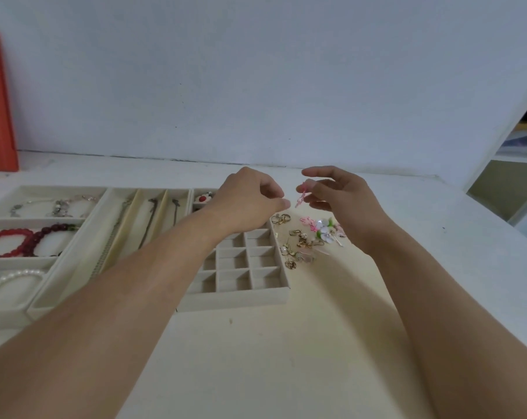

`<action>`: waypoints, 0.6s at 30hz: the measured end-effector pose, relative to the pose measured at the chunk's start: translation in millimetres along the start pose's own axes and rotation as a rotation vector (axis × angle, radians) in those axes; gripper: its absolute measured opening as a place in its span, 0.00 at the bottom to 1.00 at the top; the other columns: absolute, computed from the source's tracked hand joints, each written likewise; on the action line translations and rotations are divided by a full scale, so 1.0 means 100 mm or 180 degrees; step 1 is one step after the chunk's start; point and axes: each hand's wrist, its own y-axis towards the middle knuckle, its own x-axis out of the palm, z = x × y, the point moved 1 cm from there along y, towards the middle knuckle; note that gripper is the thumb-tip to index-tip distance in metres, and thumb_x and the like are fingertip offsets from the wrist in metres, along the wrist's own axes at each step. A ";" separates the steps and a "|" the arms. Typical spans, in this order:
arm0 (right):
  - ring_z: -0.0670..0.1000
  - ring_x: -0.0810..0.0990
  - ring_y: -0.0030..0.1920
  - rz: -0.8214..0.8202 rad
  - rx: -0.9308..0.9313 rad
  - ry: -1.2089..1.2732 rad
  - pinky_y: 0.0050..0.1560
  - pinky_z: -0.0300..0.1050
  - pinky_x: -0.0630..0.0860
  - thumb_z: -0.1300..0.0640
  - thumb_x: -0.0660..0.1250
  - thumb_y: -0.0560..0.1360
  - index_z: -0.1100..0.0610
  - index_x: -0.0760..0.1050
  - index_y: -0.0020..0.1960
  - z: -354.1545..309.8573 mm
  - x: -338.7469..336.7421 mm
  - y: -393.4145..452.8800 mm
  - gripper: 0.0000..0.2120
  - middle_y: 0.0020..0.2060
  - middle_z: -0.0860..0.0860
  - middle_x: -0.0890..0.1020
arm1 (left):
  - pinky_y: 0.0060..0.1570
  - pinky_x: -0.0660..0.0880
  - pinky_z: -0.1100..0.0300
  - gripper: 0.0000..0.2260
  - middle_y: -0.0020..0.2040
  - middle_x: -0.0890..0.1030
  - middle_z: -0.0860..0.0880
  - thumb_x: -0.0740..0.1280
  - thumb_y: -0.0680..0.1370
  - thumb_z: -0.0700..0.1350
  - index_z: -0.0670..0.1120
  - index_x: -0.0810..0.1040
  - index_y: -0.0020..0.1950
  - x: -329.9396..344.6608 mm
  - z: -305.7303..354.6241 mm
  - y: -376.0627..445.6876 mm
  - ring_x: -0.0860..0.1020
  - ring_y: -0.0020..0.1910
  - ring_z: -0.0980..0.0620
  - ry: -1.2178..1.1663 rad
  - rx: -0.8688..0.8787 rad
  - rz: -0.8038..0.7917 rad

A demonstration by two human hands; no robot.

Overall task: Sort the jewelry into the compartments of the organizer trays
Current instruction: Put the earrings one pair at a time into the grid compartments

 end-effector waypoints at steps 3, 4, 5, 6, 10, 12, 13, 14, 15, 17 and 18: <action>0.51 0.83 0.47 -0.0284 0.0073 0.0497 0.56 0.47 0.80 0.60 0.67 0.80 0.55 0.79 0.61 -0.05 0.05 -0.02 0.10 0.49 0.53 0.86 | 0.47 0.72 0.67 0.11 0.47 0.84 0.57 0.76 0.73 0.55 0.52 0.85 0.51 0.00 0.00 0.00 0.80 0.49 0.61 -0.0166 -0.0001 -0.0066; 0.52 0.82 0.48 -0.0342 0.0102 0.0606 0.56 0.47 0.79 0.60 0.67 0.80 0.55 0.79 0.61 -0.05 0.06 -0.02 0.10 0.50 0.54 0.86 | 0.49 0.74 0.65 0.10 0.46 0.84 0.57 0.76 0.73 0.55 0.52 0.85 0.50 0.00 0.00 -0.01 0.80 0.49 0.60 -0.0220 0.0013 -0.0103; 0.52 0.82 0.48 -0.0368 0.0122 0.0670 0.56 0.48 0.79 0.60 0.67 0.80 0.56 0.78 0.62 -0.06 0.07 -0.02 0.11 0.51 0.54 0.86 | 0.50 0.74 0.63 0.09 0.44 0.85 0.57 0.76 0.73 0.55 0.52 0.86 0.48 -0.01 0.01 -0.01 0.81 0.48 0.59 -0.0276 0.0043 -0.0134; 0.52 0.82 0.48 -0.0365 0.0147 0.0699 0.55 0.47 0.79 0.60 0.67 0.80 0.56 0.78 0.62 -0.05 0.08 -0.02 0.11 0.51 0.54 0.86 | 0.50 0.75 0.63 0.07 0.43 0.85 0.56 0.76 0.73 0.54 0.52 0.87 0.46 -0.01 0.02 -0.01 0.81 0.48 0.58 -0.0326 0.0080 -0.0151; 0.51 0.82 0.47 -0.0248 0.0199 0.0738 0.51 0.44 0.78 0.60 0.66 0.81 0.57 0.81 0.61 -0.04 0.10 -0.01 0.10 0.51 0.54 0.86 | 0.51 0.76 0.63 0.03 0.43 0.86 0.56 0.74 0.76 0.49 0.52 0.87 0.45 0.01 0.05 -0.01 0.82 0.48 0.58 -0.0329 0.0246 -0.0038; 0.50 0.81 0.46 -0.0184 0.0203 0.0762 0.51 0.42 0.78 0.61 0.66 0.81 0.58 0.82 0.59 -0.03 0.10 -0.01 0.10 0.50 0.55 0.85 | 0.48 0.74 0.66 0.02 0.43 0.86 0.57 0.73 0.77 0.48 0.53 0.87 0.46 0.02 0.05 0.00 0.82 0.47 0.60 -0.0297 0.0278 0.0004; 0.50 0.80 0.45 -0.0154 0.0199 0.0757 0.51 0.42 0.78 0.62 0.66 0.80 0.58 0.83 0.59 -0.02 0.10 -0.01 0.10 0.50 0.55 0.85 | 0.46 0.72 0.68 0.03 0.43 0.86 0.57 0.73 0.77 0.48 0.53 0.86 0.46 0.02 0.05 0.01 0.82 0.46 0.60 -0.0279 0.0280 0.0024; 0.50 0.80 0.45 -0.0130 0.0201 0.0740 0.51 0.42 0.78 0.62 0.67 0.80 0.58 0.83 0.58 -0.03 0.10 -0.01 0.09 0.49 0.54 0.85 | 0.44 0.71 0.69 0.03 0.42 0.85 0.57 0.72 0.77 0.48 0.53 0.86 0.46 0.02 0.04 0.01 0.81 0.45 0.61 -0.0267 0.0272 0.0052; 0.50 0.79 0.45 -0.0118 0.0211 0.0722 0.51 0.43 0.78 0.62 0.68 0.79 0.58 0.83 0.58 -0.03 0.10 -0.01 0.09 0.48 0.54 0.85 | 0.42 0.70 0.70 0.03 0.42 0.85 0.57 0.72 0.77 0.48 0.53 0.86 0.46 0.01 0.03 0.02 0.81 0.44 0.61 -0.0267 0.0261 0.0084; 0.51 0.79 0.45 -0.0130 0.0249 0.0691 0.53 0.43 0.78 0.62 0.70 0.77 0.58 0.84 0.56 -0.03 0.10 -0.01 0.09 0.46 0.54 0.85 | 0.41 0.70 0.68 0.04 0.41 0.85 0.56 0.72 0.78 0.48 0.52 0.86 0.46 0.00 0.03 0.02 0.80 0.42 0.60 -0.0288 0.0258 0.0140; 0.50 0.80 0.45 -0.0147 0.0262 0.0667 0.53 0.43 0.78 0.62 0.71 0.76 0.58 0.85 0.56 -0.03 0.10 -0.01 0.09 0.45 0.54 0.84 | 0.43 0.71 0.67 0.04 0.41 0.85 0.56 0.72 0.78 0.47 0.52 0.86 0.46 -0.01 0.02 0.02 0.81 0.43 0.60 -0.0302 0.0273 0.0152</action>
